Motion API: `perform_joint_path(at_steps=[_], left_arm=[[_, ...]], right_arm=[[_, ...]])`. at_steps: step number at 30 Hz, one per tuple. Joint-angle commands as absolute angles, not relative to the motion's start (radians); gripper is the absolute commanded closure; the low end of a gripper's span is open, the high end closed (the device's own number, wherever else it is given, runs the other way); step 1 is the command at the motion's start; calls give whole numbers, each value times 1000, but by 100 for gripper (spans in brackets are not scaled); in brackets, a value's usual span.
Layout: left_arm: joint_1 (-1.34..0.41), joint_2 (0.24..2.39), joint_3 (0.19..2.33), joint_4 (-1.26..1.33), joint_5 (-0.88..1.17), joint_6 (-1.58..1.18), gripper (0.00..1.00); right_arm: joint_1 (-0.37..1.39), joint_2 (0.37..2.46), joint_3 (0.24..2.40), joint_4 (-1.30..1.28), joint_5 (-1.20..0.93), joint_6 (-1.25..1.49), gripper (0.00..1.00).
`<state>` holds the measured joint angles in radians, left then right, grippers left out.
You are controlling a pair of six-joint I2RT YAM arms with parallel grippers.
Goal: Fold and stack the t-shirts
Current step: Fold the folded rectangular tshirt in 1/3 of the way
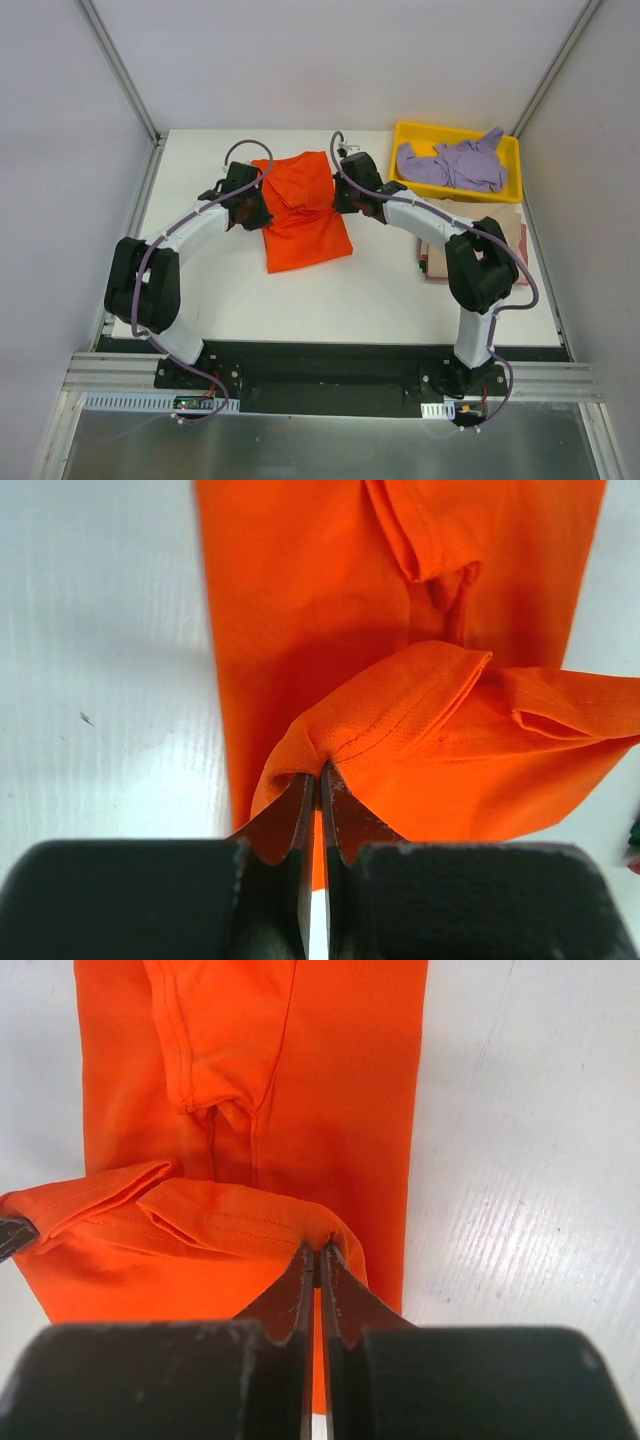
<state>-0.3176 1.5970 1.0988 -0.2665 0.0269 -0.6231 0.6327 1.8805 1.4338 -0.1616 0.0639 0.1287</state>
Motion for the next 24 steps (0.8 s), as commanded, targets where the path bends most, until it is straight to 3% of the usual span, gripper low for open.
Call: perform_joint_path(at_steps=[1,9,11,14,16,18,20,22,24], left_arm=[[-284,1647,1153,-259,61,-578,100],[-264,1718,1180,-264,46,-603,97],[-256,1727,1186,-265,32,-607,91],[-238,1732,1204,-281,34,-609,72],[-235,1714,1209,-282,43,-604,54],[-235,1675,1200,-282,52,-609,34],[-235,1629,1175,-282,60,-621,18],[-236,1580,1140,-278,84,-629,5],[-238,1531,1088,-259,138,-637,1]], right_arm=[[615,1920,1506,-135,52,115,99],[597,2016,1566,-129,46,123,98],[591,2032,1581,-129,29,123,95],[580,2054,1608,-132,11,124,86],[574,2054,1620,-140,-47,123,68],[565,2037,1623,-147,-81,123,28],[560,2008,1612,-153,-116,120,4],[561,1964,1574,-161,-138,121,4],[566,1910,1507,-138,-175,132,4]])
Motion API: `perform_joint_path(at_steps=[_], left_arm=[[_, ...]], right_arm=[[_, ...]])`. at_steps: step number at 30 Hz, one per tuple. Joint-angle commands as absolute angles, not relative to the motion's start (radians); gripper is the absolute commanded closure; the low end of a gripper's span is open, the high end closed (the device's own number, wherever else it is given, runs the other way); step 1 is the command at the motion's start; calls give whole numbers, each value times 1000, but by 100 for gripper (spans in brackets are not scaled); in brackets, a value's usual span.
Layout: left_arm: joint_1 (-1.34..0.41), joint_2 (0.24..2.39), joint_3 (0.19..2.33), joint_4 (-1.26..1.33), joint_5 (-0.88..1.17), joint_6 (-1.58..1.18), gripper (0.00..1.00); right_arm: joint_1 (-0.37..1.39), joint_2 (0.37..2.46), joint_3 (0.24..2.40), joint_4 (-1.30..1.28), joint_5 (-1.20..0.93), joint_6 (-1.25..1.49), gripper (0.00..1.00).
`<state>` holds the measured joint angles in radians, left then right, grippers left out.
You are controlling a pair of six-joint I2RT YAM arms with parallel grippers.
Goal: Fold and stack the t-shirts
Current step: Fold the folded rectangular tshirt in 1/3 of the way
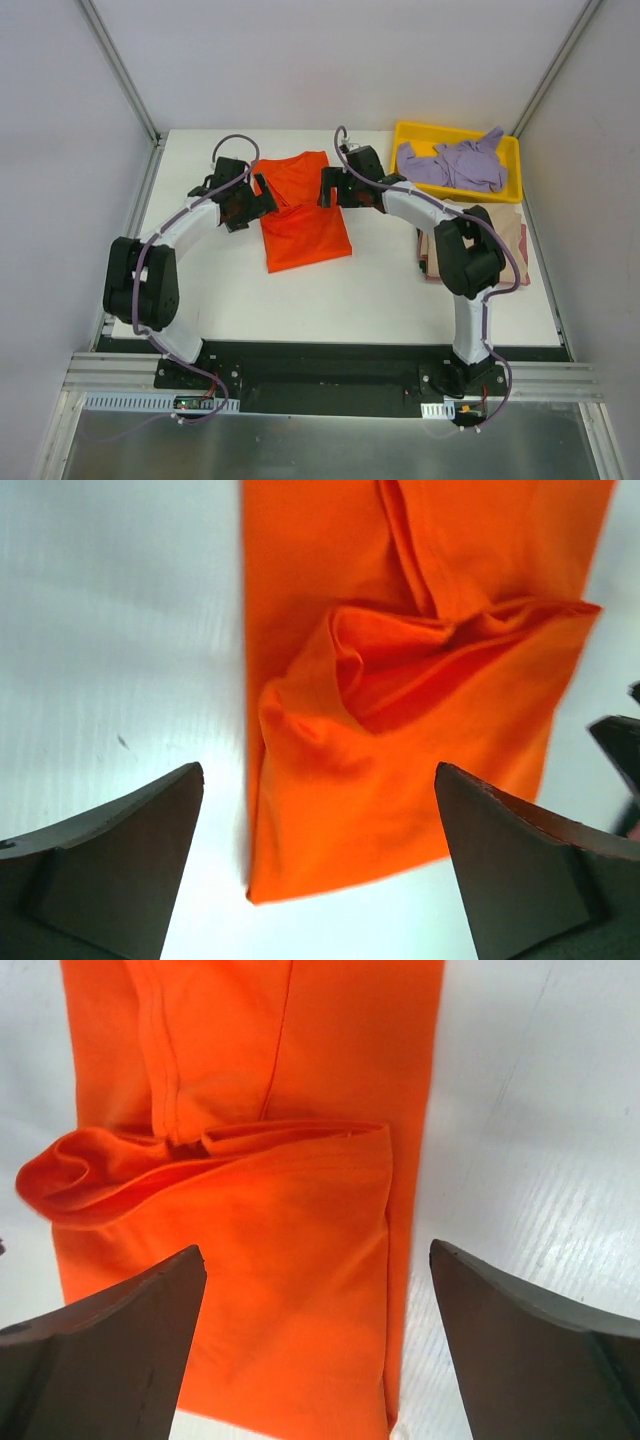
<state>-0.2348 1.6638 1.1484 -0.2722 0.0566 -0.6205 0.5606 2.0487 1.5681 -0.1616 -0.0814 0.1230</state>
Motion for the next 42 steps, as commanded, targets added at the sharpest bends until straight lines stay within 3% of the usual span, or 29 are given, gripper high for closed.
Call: perform_joint_path(at_steps=[1,6,10,22,29,37,42], left_arm=[[-239,1513,1060,-240,178,-640,1],[-258,1489,973,-80,369,-667,1],[-272,1587,1037,-52,416,-667,1],[-253,1862,1311,-175,177,-643,1],[-242,1948,1362,-235,103,-629,1],[-244,1951,1309,-238,153,-603,1],[-259,1830,1181,-238,147,-588,1]], right_arm=[[568,1881,1467,-89,-210,141,4],[575,1812,1299,60,-371,207,4],[580,1825,1272,87,-387,242,4],[571,1897,1223,69,-449,256,4],[563,1931,1218,29,-448,255,4],[574,1910,1140,14,-428,275,4],[624,1824,1011,14,-376,296,4]])
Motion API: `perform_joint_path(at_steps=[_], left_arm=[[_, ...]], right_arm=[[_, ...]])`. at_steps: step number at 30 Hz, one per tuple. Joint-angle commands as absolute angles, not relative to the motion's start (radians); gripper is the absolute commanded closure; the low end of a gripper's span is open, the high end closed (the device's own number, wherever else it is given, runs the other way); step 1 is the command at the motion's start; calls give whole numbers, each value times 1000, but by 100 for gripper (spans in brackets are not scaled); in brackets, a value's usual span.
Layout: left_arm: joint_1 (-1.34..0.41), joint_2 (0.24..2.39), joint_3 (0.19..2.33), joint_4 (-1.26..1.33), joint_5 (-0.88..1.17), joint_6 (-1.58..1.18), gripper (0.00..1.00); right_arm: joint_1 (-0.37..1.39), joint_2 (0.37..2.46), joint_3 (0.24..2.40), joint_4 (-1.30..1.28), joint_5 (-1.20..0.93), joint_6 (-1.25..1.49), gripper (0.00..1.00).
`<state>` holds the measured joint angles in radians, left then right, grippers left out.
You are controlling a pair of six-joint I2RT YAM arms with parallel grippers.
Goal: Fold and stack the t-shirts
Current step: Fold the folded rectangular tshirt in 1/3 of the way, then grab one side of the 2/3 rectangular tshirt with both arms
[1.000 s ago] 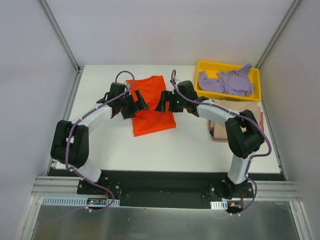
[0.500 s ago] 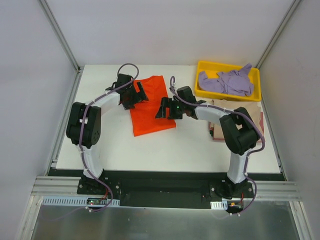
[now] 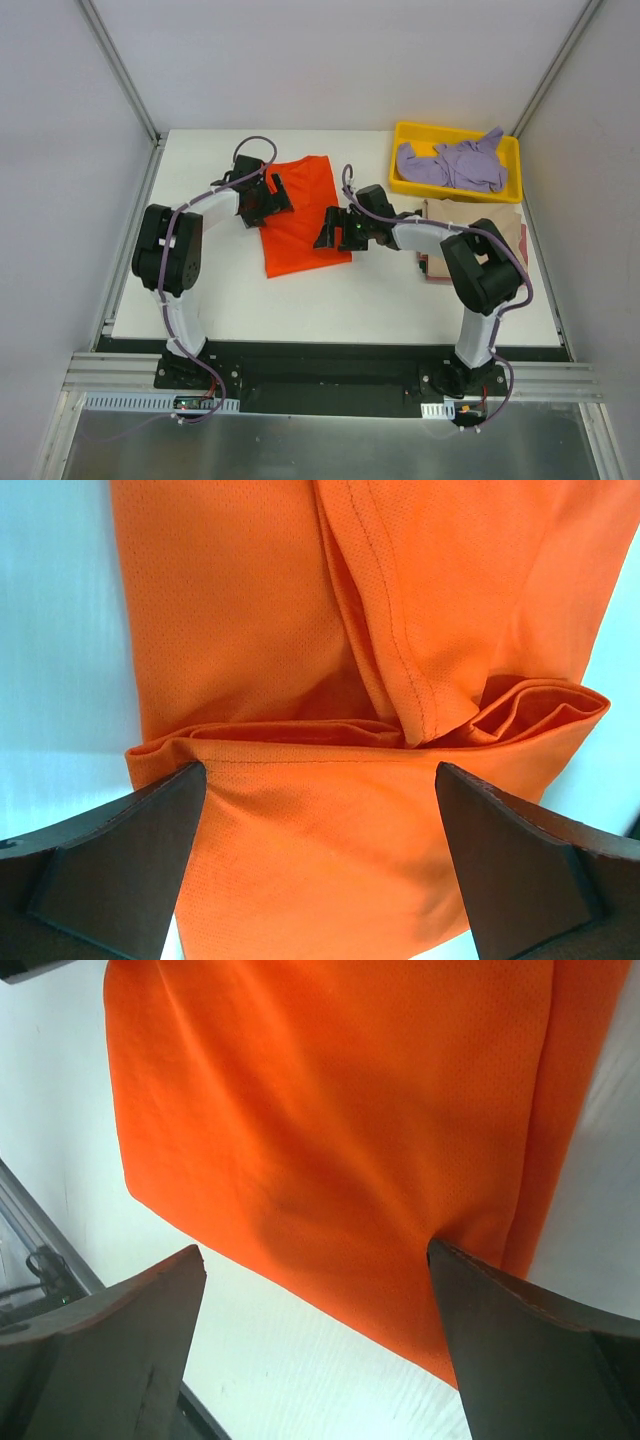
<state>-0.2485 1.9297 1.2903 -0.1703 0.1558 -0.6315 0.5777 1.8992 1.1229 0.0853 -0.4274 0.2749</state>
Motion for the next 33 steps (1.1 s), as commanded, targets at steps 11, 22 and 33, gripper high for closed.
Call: perform_joint_path(at_steps=[11,22,33], left_arm=[[-348,1262,908,-271,65,-626,1],[-524,924,531,-400,132,-837,6],[-561,959,385,-267,146,-903,54]], right_arm=[[713,1415,830,15,-255,293,4],[638,1075,556,37,-208,460,4],[629,1210,462,146,-258,522,4]])
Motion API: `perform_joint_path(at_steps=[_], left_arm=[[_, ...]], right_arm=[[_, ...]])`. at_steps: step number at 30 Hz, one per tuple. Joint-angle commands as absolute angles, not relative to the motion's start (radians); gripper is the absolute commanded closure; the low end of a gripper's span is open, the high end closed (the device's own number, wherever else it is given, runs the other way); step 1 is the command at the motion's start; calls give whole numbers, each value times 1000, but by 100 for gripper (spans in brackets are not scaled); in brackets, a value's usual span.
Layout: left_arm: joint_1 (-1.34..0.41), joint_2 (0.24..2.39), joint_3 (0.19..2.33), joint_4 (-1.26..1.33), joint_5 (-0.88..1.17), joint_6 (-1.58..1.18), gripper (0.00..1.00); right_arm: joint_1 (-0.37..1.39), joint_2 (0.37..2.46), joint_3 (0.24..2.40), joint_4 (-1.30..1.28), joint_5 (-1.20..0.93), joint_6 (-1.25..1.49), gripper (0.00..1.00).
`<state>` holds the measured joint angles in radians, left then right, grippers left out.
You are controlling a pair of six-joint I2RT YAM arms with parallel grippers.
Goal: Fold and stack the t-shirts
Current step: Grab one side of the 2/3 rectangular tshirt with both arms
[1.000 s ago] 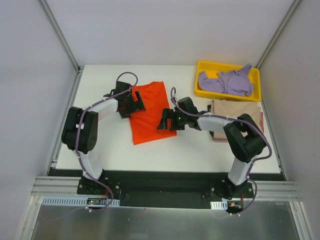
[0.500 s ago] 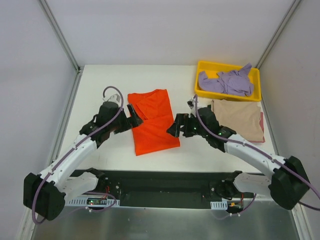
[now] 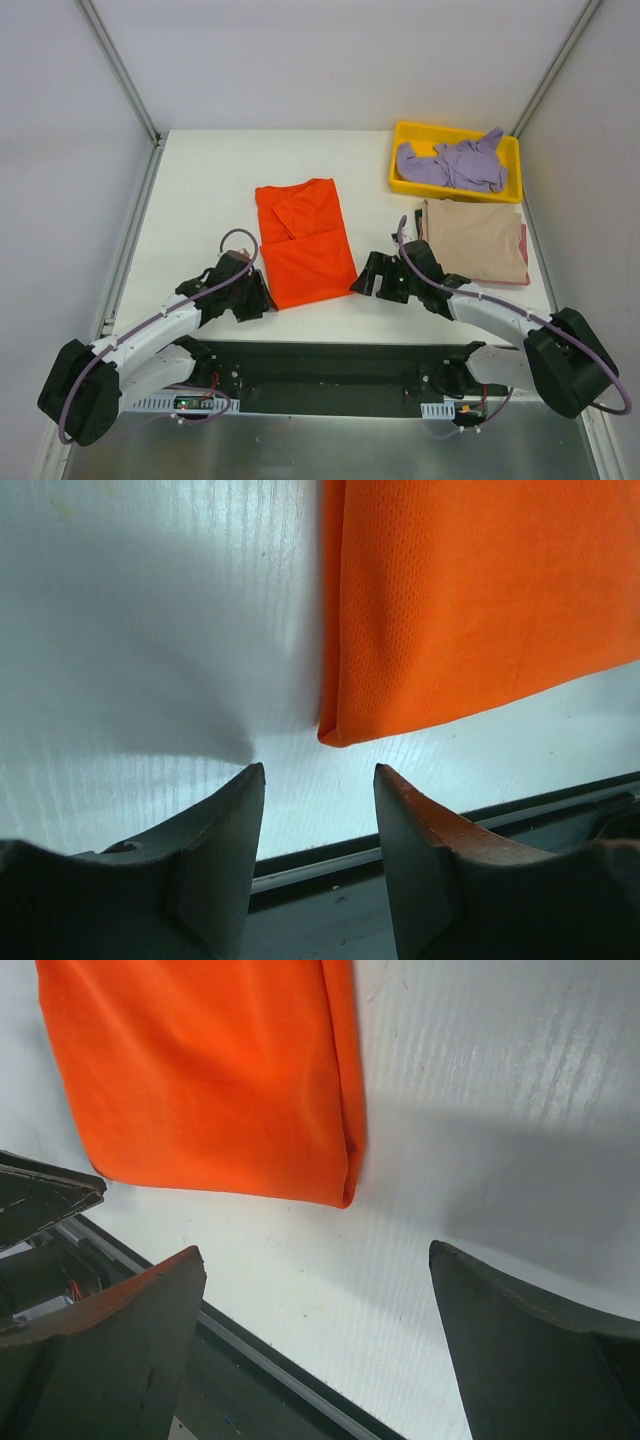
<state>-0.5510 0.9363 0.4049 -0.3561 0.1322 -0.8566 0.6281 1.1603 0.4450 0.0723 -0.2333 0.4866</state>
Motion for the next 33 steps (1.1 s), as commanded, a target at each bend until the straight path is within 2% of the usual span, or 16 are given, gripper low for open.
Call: perform_joint_path(at_steps=[1,7,10,12,14,18,25,27,32,33], left_arm=[[-560,974,384,-256,141,-904,56],[-560,1067,410,-227,120,-907,68],[-561,1118,413,-209,136,-916,74],[-561,1146,417,-207,138,-917,83],[-561,1161,416,-207,127,-920,100],[-560,1172,416,-207,110,-922,100],[-561,1158,414,-207,115,-897,100],[-560,1149,411,-209,115,-899,100],[-561,1111,416,-209,155,-893,100],[-561,1098,416,-213,166,-890,100]], right_arm=[[629,1232,465,146,-262,523,4],[634,1316,468,192,-281,537,1],[635,1348,472,199,-279,543,3],[637,1367,472,206,-288,546,7],[640,1385,472,215,-290,549,14],[640,1425,479,210,-266,554,28],[641,1474,489,169,-154,595,36],[640,1474,488,160,-143,598,48],[640,1425,474,149,-130,578,95],[641,1411,474,152,-146,562,99]])
